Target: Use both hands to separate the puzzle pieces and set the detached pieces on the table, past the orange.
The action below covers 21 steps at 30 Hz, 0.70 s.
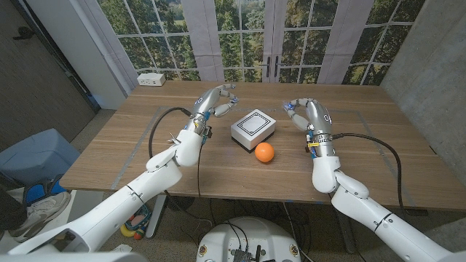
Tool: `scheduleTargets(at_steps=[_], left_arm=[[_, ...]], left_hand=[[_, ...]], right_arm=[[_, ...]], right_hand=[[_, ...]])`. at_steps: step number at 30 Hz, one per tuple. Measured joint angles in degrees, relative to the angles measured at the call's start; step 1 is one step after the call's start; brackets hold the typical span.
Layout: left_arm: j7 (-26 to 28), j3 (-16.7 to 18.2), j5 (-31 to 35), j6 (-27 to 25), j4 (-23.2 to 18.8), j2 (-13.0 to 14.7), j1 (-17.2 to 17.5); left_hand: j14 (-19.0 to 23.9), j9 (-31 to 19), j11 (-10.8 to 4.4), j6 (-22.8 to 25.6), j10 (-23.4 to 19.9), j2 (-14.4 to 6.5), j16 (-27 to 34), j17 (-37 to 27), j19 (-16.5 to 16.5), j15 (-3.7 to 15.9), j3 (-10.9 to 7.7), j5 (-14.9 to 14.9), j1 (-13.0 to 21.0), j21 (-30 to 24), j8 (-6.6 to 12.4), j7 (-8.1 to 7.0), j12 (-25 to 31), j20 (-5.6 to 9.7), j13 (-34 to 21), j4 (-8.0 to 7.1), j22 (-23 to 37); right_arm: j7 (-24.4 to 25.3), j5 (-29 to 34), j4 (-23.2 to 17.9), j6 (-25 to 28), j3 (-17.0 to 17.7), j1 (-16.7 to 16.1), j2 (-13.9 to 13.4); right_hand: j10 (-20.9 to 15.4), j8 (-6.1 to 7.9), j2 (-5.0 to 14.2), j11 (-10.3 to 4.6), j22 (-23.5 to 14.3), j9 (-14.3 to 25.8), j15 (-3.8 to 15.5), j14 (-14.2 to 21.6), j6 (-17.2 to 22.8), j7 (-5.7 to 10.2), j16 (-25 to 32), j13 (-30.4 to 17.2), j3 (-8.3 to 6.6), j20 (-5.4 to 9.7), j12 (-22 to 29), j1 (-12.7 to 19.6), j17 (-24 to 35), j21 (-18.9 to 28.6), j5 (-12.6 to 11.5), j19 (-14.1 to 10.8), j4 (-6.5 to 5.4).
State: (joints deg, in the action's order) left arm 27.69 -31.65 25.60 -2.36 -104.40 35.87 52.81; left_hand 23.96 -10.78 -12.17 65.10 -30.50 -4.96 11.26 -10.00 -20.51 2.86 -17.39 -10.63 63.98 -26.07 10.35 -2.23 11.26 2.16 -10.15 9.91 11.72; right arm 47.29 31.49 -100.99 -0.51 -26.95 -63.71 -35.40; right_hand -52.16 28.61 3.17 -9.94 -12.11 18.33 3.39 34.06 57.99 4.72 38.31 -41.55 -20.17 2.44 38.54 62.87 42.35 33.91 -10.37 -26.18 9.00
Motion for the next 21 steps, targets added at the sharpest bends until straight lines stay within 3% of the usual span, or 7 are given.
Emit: scheduleTargets(at_steps=[21], left_arm=[[-3.5,1.0,0.5,-11.8,-7.0,4.4,4.4]], left_hand=[[0.0,-0.1,0.21,-0.1,-0.2,0.4,0.0,0.1,0.0,0.00,0.23,-0.4,0.4,0.0,0.06,0.54,0.0,0.00,0.0,0.24,0.0]], right_arm=[[-4.0,-0.4,-4.0,13.1,-1.0,-1.6,-2.3]], right_hand=[[0.9,0.00,0.30,0.31,0.0,0.0,-0.33,-0.3,-1.0,-0.27,-1.3,-0.5,0.00,0.33,-0.4,-0.3,0.5,0.9,0.0,0.3,0.00]])
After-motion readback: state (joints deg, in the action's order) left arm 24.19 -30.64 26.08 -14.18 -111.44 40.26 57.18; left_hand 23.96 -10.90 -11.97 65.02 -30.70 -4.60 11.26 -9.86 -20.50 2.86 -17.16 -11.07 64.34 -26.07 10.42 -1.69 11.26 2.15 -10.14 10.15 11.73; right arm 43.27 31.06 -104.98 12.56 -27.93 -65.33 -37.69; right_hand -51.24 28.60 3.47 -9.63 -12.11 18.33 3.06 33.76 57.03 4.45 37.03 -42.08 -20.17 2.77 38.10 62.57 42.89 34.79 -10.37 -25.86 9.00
